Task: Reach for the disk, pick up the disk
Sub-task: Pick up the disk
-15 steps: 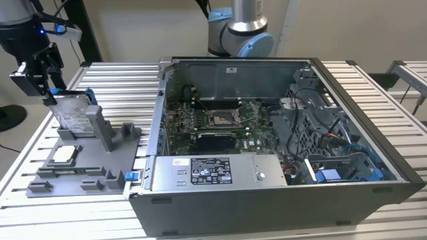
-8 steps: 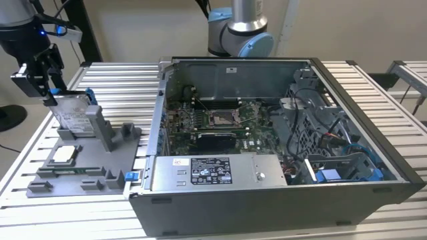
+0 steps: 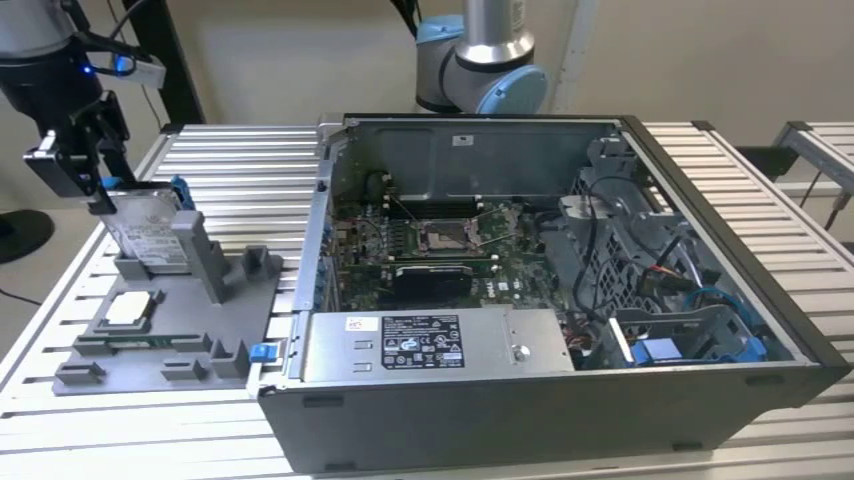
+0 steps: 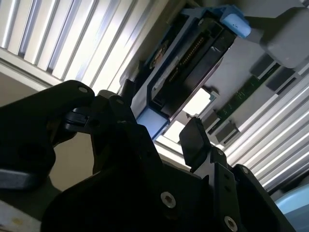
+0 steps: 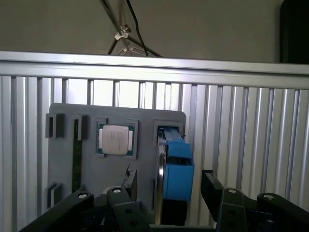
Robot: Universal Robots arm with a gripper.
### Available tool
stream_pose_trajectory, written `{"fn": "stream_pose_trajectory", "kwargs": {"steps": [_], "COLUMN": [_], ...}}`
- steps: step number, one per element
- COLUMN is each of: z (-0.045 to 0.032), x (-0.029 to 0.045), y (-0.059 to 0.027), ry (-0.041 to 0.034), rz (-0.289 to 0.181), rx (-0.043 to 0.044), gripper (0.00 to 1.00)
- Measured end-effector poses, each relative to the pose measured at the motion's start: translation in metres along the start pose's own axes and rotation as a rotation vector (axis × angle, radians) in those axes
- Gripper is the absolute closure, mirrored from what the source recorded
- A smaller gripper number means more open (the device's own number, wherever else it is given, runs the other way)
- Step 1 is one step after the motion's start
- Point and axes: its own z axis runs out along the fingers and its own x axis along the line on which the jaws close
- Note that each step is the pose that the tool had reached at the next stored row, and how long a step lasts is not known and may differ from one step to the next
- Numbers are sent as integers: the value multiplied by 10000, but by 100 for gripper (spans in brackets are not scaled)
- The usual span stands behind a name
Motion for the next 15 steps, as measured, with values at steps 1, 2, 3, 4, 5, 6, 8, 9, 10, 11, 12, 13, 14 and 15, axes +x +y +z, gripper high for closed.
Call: {"fn": "stream_pose_trajectory", "kwargs": {"steps": [1,2,3,4,5,6,8,9,10,11,12,13,14,15], "z": [5,10,16,23,29,37,58,72,87,104,121,137,154,172], "x": [0,0,0,0,0,0,0,1,1,0,0,0,1,1], "y": [0,0,0,0,0,0,-1,-1,-1,1,3,6,11,16], "ry": [0,0,-1,0,0,0,0,0,0,0,-1,0,0,0], "rz": [0,0,0,0,0,0,0,0,0,2,2,1,1,0], "rx": [0,0,1,1,0,0,0,-1,0,1,1,0,0,0], "gripper": [0,0,0,0,0,0,0,0,0,0,0,0,0,0]}}
